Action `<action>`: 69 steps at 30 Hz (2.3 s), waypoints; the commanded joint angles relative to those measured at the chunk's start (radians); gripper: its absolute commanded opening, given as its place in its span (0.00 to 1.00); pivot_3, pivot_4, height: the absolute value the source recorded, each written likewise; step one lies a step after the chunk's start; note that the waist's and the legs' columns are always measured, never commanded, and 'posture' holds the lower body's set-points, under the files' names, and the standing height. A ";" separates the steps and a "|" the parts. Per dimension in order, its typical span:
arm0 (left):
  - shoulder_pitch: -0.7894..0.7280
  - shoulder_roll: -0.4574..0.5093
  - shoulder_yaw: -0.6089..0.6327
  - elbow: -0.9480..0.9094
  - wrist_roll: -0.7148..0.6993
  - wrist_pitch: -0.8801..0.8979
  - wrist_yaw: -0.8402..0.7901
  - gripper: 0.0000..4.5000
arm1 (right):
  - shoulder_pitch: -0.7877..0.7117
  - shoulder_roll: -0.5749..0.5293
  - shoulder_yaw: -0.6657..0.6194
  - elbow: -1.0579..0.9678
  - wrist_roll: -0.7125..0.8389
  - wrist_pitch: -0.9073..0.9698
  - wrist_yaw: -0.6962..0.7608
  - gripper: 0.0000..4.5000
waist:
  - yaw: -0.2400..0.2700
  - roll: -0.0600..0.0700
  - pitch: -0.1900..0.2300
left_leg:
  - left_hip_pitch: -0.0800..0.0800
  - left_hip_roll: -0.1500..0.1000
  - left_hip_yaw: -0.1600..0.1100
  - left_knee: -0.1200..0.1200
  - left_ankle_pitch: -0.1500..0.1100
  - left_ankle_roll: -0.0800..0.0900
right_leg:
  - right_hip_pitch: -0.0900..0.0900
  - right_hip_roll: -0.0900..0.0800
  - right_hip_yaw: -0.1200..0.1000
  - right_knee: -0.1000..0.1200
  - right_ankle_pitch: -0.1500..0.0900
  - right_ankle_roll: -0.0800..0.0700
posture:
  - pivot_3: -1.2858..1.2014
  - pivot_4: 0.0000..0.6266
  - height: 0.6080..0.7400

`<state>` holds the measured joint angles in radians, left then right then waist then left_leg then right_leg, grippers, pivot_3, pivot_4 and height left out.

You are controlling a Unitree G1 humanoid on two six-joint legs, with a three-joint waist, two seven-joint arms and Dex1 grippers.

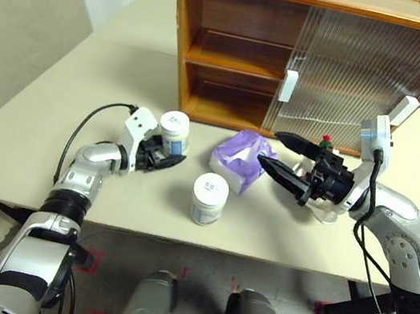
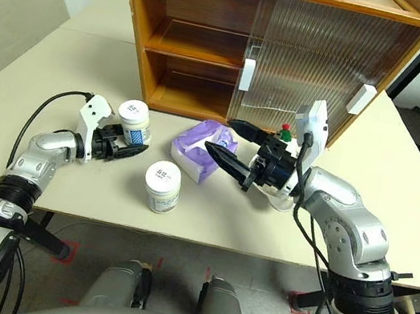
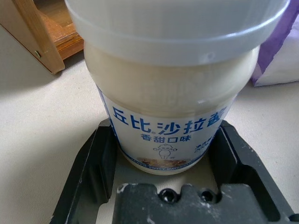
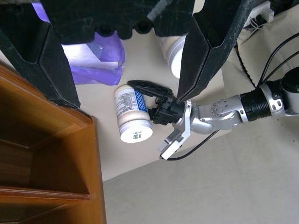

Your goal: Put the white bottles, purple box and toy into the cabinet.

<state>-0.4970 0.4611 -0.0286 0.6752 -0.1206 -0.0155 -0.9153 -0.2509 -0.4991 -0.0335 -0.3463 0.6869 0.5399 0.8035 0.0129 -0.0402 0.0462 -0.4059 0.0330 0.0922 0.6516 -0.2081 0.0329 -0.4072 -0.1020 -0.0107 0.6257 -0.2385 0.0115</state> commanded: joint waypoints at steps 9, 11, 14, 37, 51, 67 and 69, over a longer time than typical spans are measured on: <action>-0.086 -0.027 0.038 -0.049 -0.018 0.030 0.046 0.69 | 0.039 0.028 -0.030 -0.025 -0.057 -0.036 -0.113 1.00 | -0.001 0.000 0.000 | -0.001 0.000 0.000 0.000 0.000 0.000 | 0.000 0.000 0.000 0.000 0.000 0.001 | 0.51 0.00 1.00; -0.122 -0.042 0.036 -0.047 -0.013 0.041 0.070 0.69 | 0.047 0.055 -0.031 -0.034 -0.088 -0.057 -0.164 1.00 | 0.001 0.000 0.000 | -0.001 0.000 0.000 0.000 0.000 0.000 | 0.000 0.000 0.000 0.000 0.002 0.004 | 0.51 0.00 1.00; -0.176 -0.064 0.030 -0.025 -0.005 0.054 0.095 0.69 | 0.060 0.079 -0.018 -0.049 -0.110 -0.074 -0.188 1.00 | 0.000 0.000 0.000 | -0.002 0.000 0.000 0.000 0.000 0.000 | 0.000 0.000 -0.001 -0.001 0.004 0.008 | 0.51 0.00 1.00; -0.524 -0.252 -0.022 0.527 0.155 -0.108 0.371 0.69 | 0.122 0.120 -0.041 -0.154 -0.091 -0.016 -0.306 1.00 | -0.063 -0.001 0.001 | -0.002 -0.001 0.000 -0.001 0.000 0.000 | 0.000 0.001 -0.002 -0.001 0.005 0.014 | 0.47 0.01 1.00; -0.580 -0.305 0.009 0.628 0.189 -0.075 0.556 0.69 | 0.131 0.161 -0.001 -0.206 -0.102 0.035 -0.405 1.00 | -0.082 -0.007 0.015 | -0.002 -0.001 -0.002 -0.002 0.000 0.000 | -0.001 0.000 -0.001 -0.002 0.005 0.015 | 0.46 0.08 1.00; -0.609 -0.315 0.044 0.653 0.203 -0.068 0.607 0.69 | 0.134 0.142 -0.022 -0.257 -0.110 0.100 -0.473 1.00 | -0.090 -0.007 0.055 | -0.004 -0.001 -0.002 -0.003 0.000 0.000 | -0.003 0.000 -0.001 -0.002 0.004 0.015 | 0.43 0.18 1.00; -0.615 -0.324 0.053 0.657 0.200 -0.063 0.612 0.69 | 0.135 0.142 -0.029 -0.266 -0.106 0.110 -0.478 1.00 | -0.096 -0.007 0.062 | -0.005 -0.001 -0.002 -0.002 0.000 0.000 | -0.003 0.000 -0.001 -0.002 0.004 0.015 | 0.43 0.18 1.00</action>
<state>-1.0872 0.1497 0.0192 1.3177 0.0773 -0.0810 -0.3086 -0.1255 -0.3475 -0.0475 -0.5900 0.5694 0.6336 0.3338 -0.0833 -0.0474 0.1080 -0.4110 0.0318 0.0896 0.6493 -0.2081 0.0333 -0.4102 -0.1022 -0.0117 0.6235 -0.2341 0.0268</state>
